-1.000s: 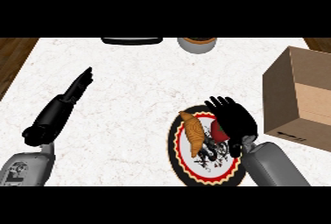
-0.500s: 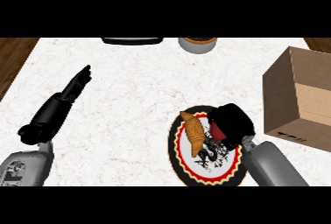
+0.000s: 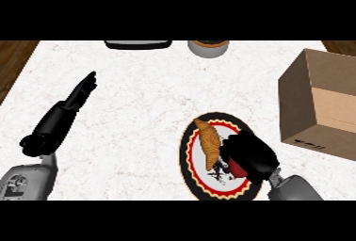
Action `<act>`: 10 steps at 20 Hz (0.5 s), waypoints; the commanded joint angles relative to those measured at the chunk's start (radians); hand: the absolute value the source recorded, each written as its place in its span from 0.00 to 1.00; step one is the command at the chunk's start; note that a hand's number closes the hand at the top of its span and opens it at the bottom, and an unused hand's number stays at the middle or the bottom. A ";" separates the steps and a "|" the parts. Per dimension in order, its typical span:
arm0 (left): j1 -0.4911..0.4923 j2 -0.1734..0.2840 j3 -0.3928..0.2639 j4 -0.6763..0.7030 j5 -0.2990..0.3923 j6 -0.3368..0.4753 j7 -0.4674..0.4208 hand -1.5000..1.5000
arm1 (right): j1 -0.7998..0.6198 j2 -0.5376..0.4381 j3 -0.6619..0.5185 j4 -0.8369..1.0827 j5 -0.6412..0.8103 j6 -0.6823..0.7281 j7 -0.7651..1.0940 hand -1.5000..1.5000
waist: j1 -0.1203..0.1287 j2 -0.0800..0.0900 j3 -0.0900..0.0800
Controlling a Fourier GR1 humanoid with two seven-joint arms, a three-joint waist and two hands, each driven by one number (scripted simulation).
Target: Pick the tomato from the plate and place it in the cardboard box
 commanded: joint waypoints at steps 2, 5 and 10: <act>0.015 -0.004 0.001 0.021 -0.020 0.016 -0.025 0.50 | 0.197 -0.105 0.088 -0.200 -0.133 -0.051 -0.287 1.00 | -0.025 -0.001 0.001; -0.008 0.011 0.035 0.041 -0.003 0.014 -0.034 0.50 | 0.300 -0.250 0.003 -0.360 -0.203 -0.145 -0.402 1.00 | -0.026 -0.001 0.001; 0.008 -0.008 0.010 -0.008 -0.005 0.010 0.003 0.50 | 0.418 -0.380 -0.160 -0.601 -0.316 -0.184 -0.463 1.00 | -0.011 0.000 0.001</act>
